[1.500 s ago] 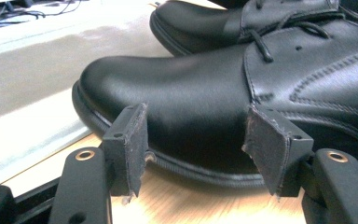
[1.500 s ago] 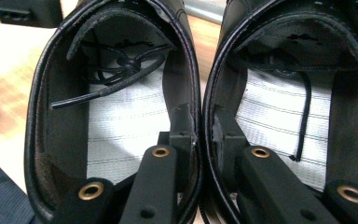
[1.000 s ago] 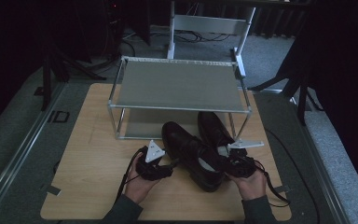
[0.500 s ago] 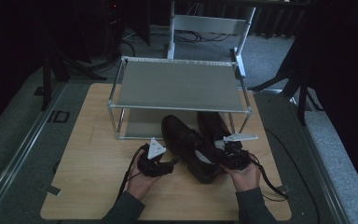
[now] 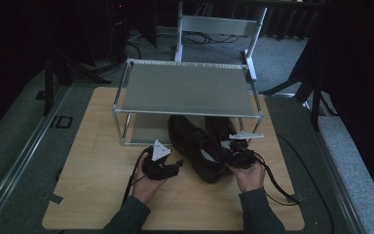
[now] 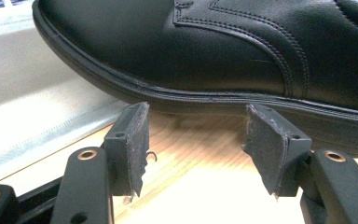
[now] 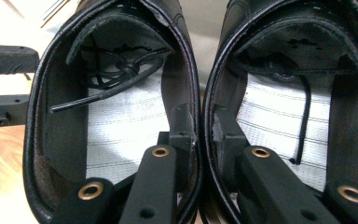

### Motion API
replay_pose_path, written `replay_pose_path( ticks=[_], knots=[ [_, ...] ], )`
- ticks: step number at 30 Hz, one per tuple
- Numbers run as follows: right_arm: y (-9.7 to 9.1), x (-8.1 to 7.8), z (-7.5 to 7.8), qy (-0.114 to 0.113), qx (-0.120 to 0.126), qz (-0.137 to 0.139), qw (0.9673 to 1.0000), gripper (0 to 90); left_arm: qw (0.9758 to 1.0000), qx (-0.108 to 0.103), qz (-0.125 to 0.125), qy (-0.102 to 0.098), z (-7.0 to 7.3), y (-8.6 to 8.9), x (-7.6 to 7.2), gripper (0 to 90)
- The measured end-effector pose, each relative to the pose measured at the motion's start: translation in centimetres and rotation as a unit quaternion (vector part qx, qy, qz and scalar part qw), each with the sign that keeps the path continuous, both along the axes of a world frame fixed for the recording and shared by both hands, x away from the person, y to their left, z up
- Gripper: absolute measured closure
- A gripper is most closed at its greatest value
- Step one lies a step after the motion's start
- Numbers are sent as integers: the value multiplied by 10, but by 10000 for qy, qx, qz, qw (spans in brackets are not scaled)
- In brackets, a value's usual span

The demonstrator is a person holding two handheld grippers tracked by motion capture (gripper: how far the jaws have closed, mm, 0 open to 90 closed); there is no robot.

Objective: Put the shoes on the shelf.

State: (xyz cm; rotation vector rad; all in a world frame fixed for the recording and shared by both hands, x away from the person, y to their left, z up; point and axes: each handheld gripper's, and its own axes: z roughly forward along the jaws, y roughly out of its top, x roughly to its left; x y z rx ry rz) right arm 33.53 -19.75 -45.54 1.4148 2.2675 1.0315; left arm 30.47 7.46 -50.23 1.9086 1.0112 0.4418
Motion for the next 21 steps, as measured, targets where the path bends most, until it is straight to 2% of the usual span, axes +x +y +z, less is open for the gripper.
replay_pose_path(
  ticks=[2, 12, 21],
  knots=[
    [1, 3, 0, 15, 19, -16, 10000, 807, 10000, -48, 11, -8, 1, 0, 1, 419],
    [13, 17, 2, -92, 34, -211, 9997, 807, 9999, -6, 66, -101, 7, 0, 12, 423],
    [20, 28, -1, -159, 40, -409, 9990, 807, 9993, 75, 321, -180, 9, 5, 38, 429]
  ],
)
